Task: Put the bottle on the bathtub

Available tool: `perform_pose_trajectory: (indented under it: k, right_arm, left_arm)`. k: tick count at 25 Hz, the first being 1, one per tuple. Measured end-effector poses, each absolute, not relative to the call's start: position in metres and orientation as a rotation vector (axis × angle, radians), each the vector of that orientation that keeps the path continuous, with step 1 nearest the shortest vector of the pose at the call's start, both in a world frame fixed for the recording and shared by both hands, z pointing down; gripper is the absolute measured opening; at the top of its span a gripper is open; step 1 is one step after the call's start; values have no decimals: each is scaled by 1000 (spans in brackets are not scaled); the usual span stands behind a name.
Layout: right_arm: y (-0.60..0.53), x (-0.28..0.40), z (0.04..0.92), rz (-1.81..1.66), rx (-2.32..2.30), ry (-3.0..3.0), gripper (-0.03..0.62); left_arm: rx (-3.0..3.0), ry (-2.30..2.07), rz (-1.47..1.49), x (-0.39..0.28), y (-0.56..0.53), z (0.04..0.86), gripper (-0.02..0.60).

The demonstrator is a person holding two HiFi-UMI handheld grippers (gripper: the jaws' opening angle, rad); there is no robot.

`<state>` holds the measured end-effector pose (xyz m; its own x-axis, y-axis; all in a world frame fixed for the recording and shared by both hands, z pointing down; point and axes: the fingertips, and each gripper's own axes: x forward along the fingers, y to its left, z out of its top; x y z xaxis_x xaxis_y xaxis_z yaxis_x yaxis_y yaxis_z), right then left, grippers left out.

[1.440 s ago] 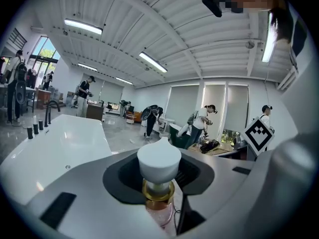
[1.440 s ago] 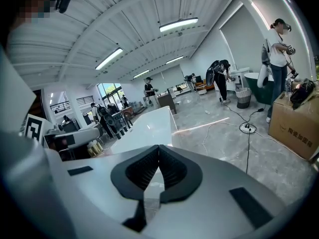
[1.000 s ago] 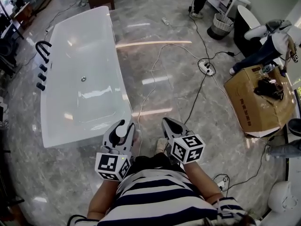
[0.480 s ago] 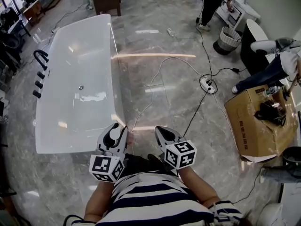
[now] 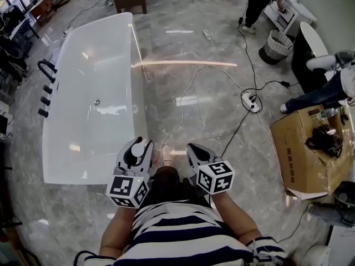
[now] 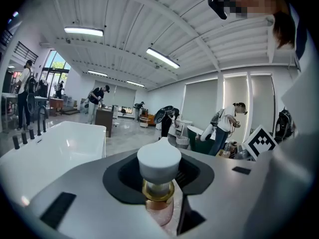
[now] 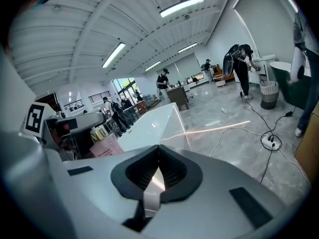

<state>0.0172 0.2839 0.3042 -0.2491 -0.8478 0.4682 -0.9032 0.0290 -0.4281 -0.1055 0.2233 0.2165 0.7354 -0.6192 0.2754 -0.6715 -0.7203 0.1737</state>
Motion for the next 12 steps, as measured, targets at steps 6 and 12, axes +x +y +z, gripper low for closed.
perform_pose_trajectory:
  k: [6, 12]
  right_arm:
    - [234, 35, 305, 999, 1865, -2182, 26]
    - [168, 54, 306, 990, 1817, -2145, 26]
  left_arm:
    - [2672, -979, 299, -83, 177, 232, 149]
    - [2652, -956, 307, -62, 115, 241, 149]
